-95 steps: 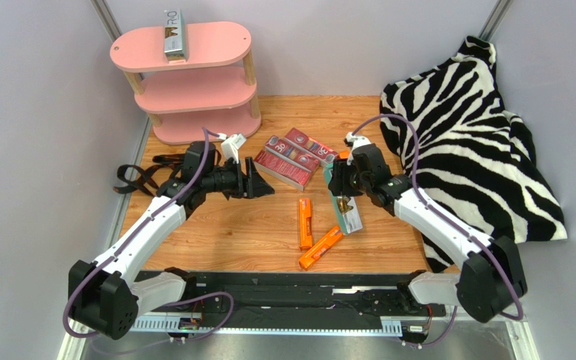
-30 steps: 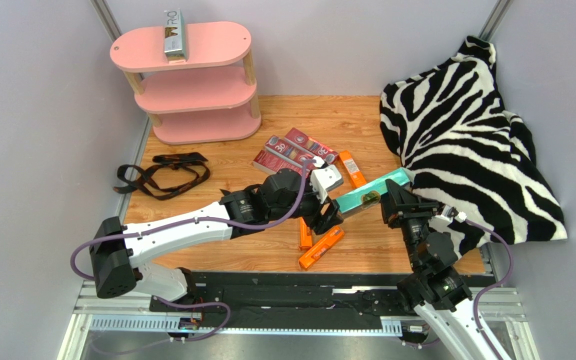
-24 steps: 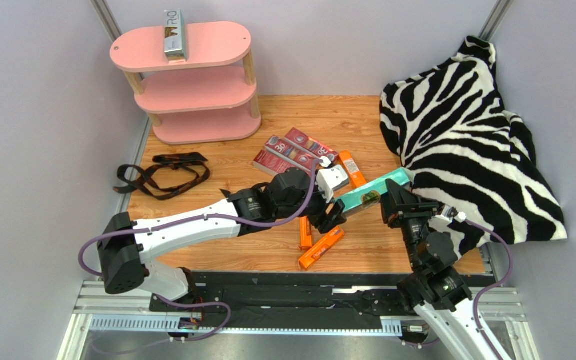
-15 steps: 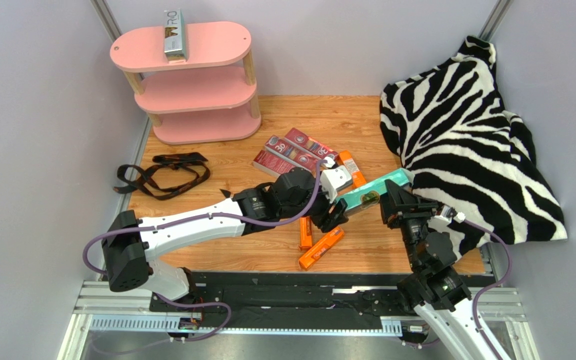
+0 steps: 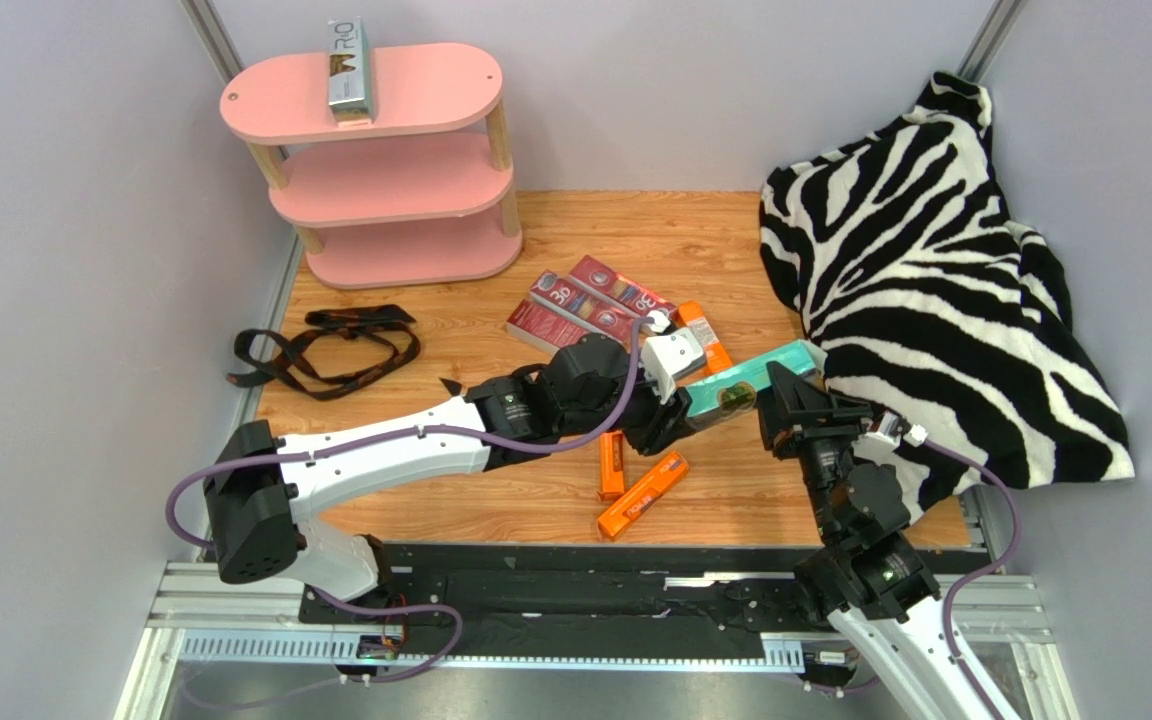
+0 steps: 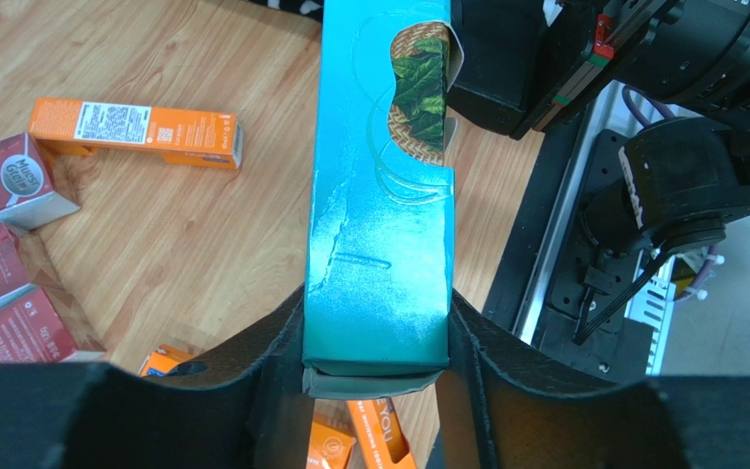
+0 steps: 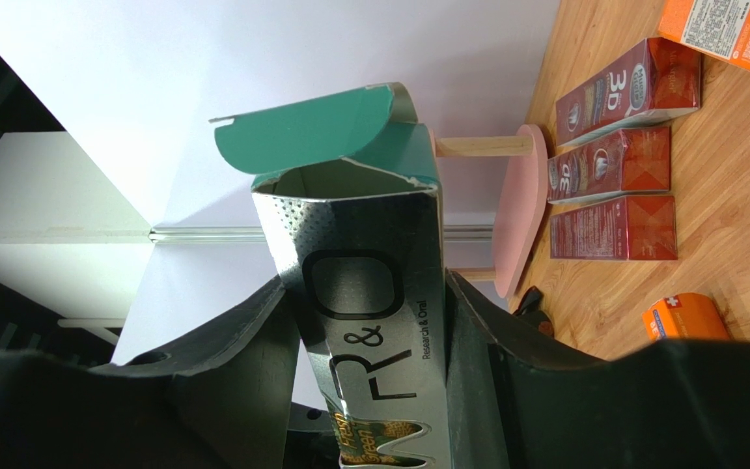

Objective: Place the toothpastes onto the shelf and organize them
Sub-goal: Pick up the toothpaste from the center of the board.

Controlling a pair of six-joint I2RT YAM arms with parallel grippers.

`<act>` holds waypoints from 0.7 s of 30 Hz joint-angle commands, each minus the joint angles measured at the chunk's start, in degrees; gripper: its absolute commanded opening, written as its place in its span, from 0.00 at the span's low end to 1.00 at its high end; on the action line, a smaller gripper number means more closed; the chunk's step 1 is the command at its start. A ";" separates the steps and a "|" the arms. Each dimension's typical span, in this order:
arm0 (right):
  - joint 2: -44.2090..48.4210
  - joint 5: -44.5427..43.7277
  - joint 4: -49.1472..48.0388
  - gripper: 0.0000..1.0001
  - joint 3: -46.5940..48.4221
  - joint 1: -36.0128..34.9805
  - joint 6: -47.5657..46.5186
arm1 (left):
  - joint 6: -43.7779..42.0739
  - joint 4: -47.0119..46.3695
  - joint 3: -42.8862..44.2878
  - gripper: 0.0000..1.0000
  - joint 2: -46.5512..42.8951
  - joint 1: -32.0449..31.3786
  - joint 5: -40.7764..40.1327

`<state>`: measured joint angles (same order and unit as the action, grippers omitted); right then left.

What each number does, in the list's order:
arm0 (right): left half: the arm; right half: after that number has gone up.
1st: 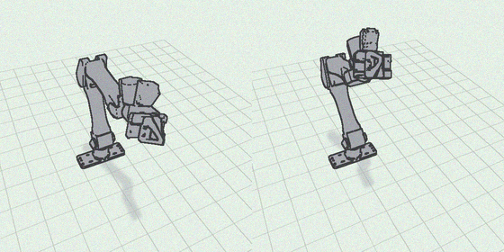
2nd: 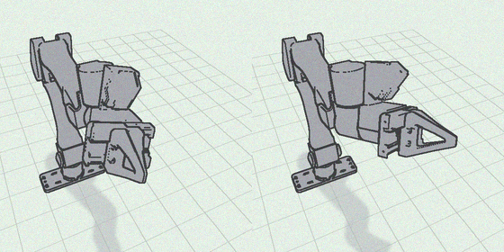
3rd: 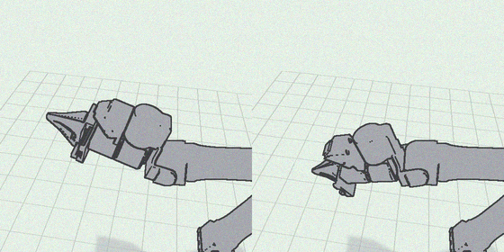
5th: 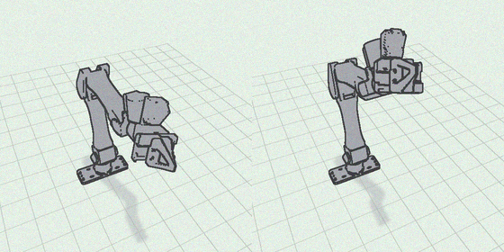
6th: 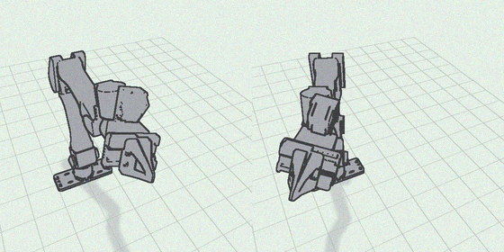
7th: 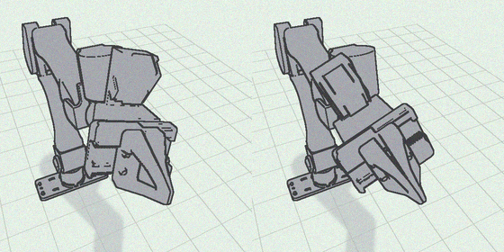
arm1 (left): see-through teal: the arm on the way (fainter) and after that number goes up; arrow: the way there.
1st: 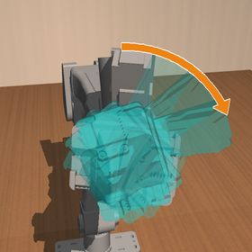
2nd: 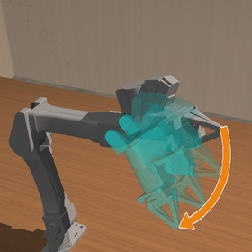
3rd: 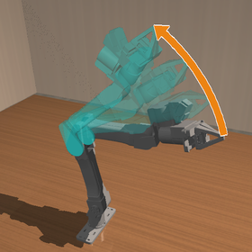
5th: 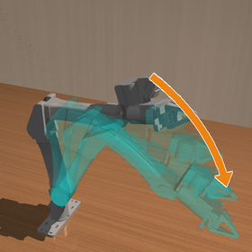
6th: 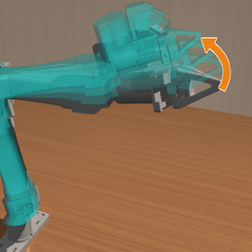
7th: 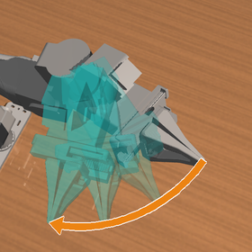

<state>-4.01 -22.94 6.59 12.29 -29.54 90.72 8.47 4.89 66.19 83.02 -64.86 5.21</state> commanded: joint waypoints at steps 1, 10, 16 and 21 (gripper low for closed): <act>0.85 0.18 -3.78 0.49 0.45 0.01 2.18 | 0.06 -1.98 2.98 0.42 -0.05 -0.27 0.41; -1.00 0.26 -1.58 0.80 4.92 0.01 -3.96 | 0.67 -1.46 2.98 0.36 -1.11 -0.27 -3.01; -2.49 0.96 0.62 0.94 6.95 0.01 -5.64 | 1.81 -1.55 3.77 0.35 -0.67 -0.27 -2.93; -2.23 1.84 1.93 1.00 7.48 0.01 -6.17 | 2.43 -0.49 5.87 0.35 0.03 -0.09 -3.45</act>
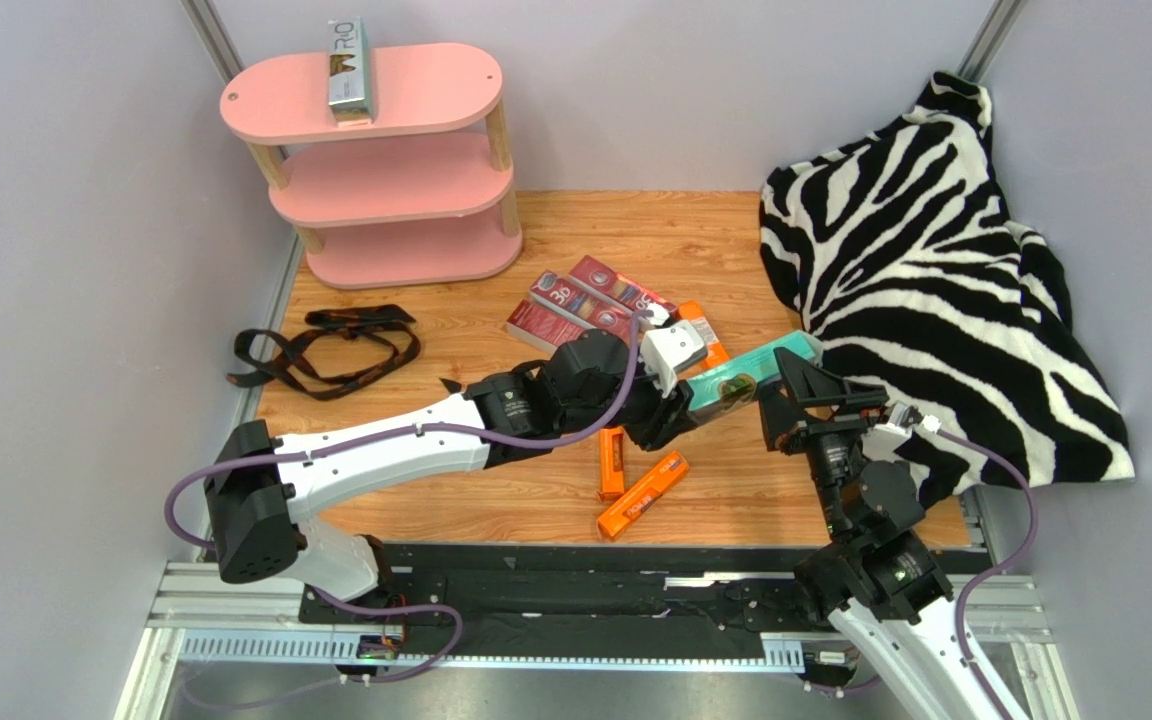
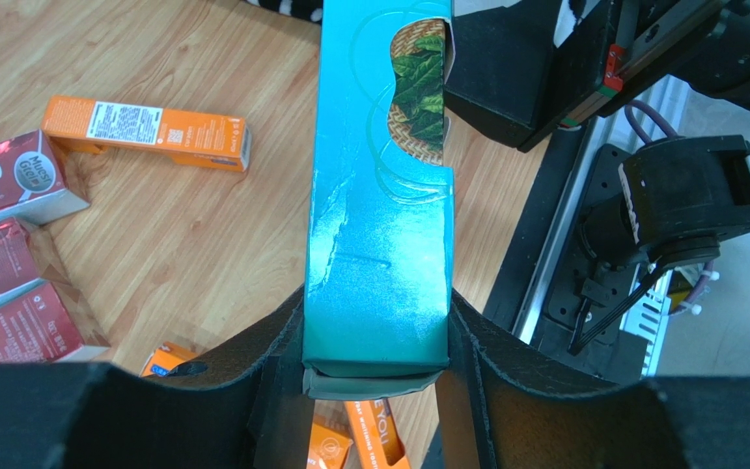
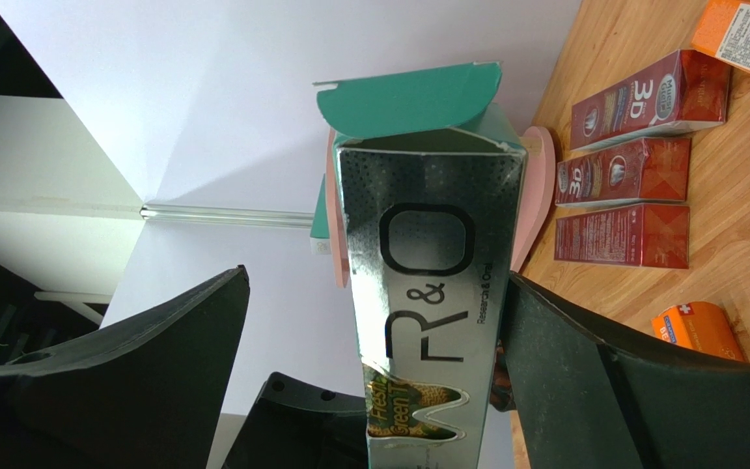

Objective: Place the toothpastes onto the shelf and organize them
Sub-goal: Pick up the toothpaste from the center of the board.

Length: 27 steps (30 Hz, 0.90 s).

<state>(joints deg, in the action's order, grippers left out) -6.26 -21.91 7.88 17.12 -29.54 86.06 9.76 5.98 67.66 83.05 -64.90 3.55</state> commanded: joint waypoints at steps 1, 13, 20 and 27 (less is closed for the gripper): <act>0.20 0.90 0.82 1.00 2.74 0.01 -1.77 | 1.23 -1.32 4.85 0.35 0.27 -0.05 -1.88; 0.28 3.72 7.32 1.00 8.45 0.01 -8.01 | 6.32 -2.99 7.57 0.37 0.45 4.87 2.95; 0.72 6.17 8.56 1.00 7.92 0.10 -9.24 | 9.31 -1.58 10.65 0.36 -0.07 8.83 5.15; 0.73 8.20 9.61 1.00 6.96 0.01 -10.39 | 12.39 -1.76 11.97 0.37 -2.80 14.62 9.45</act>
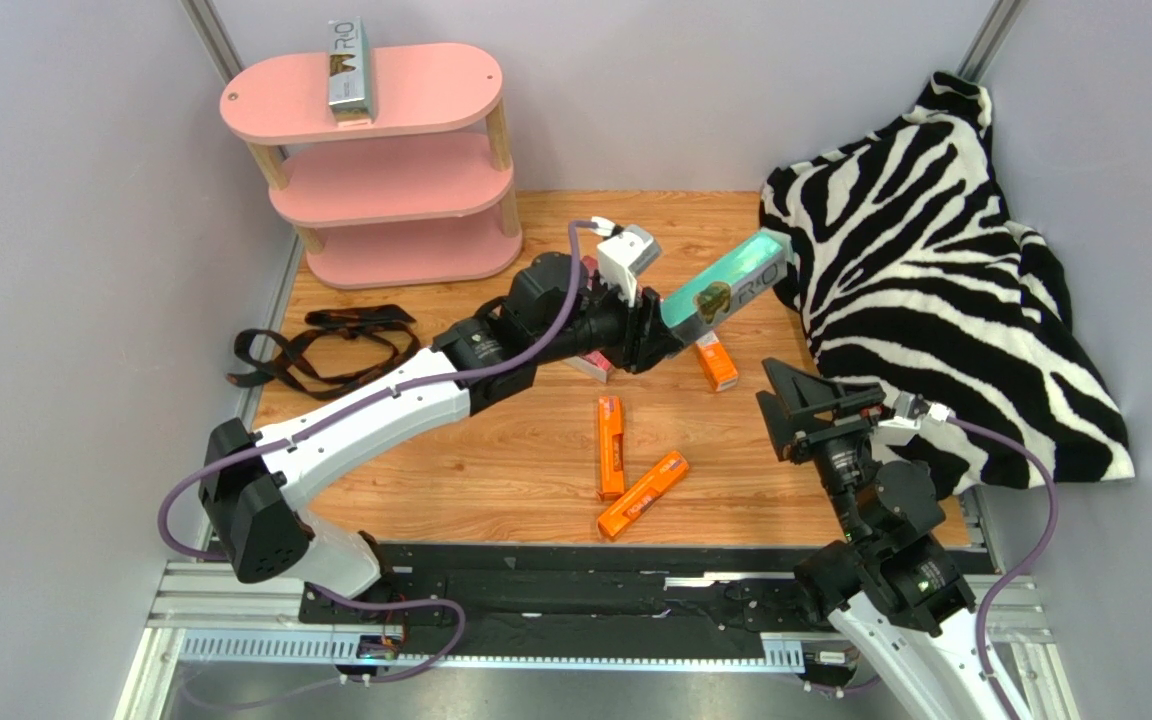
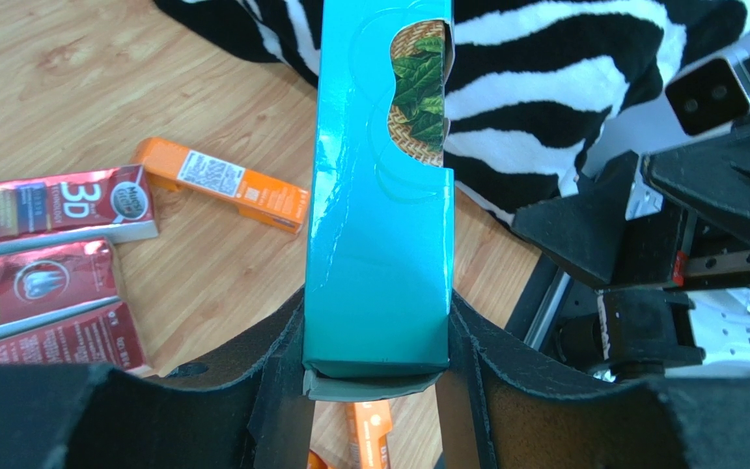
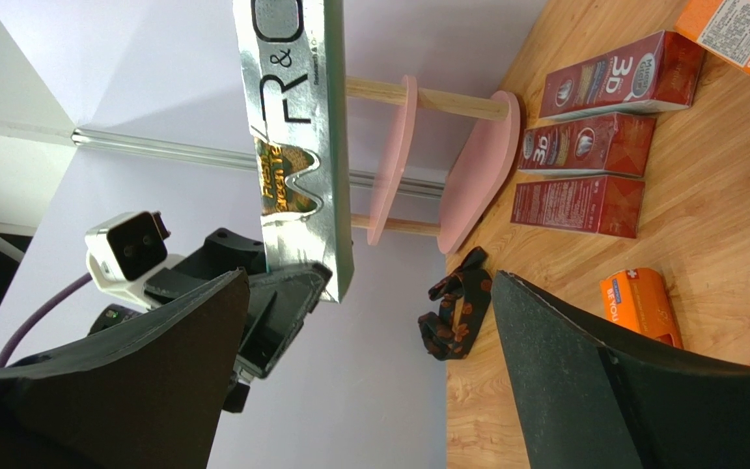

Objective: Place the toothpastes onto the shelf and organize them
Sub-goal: Pick up the toothpaste from the center of the board.

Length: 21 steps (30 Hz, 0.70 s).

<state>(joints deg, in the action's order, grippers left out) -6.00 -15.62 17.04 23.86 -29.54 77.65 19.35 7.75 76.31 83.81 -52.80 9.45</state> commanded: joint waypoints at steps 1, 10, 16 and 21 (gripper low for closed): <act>0.46 1.99 0.45 1.00 0.14 0.01 -2.06 | 2.88 -3.27 3.49 0.37 -4.00 4.00 4.51; 0.38 2.87 0.54 1.00 -1.36 0.01 -2.41 | 6.04 -0.90 6.39 0.37 -8.31 12.88 9.26; 0.02 3.40 0.19 1.00 -2.15 0.01 -2.76 | 7.80 1.39 9.29 0.37 -9.98 18.42 10.76; -0.77 4.02 -0.95 1.00 -2.76 0.01 -2.59 | 9.91 3.59 12.54 0.37 -11.47 24.56 10.49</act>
<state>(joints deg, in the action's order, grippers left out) -6.00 -12.73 17.78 21.41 -29.54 76.16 26.50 12.36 84.77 76.18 -32.60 18.17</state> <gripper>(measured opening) 0.997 0.499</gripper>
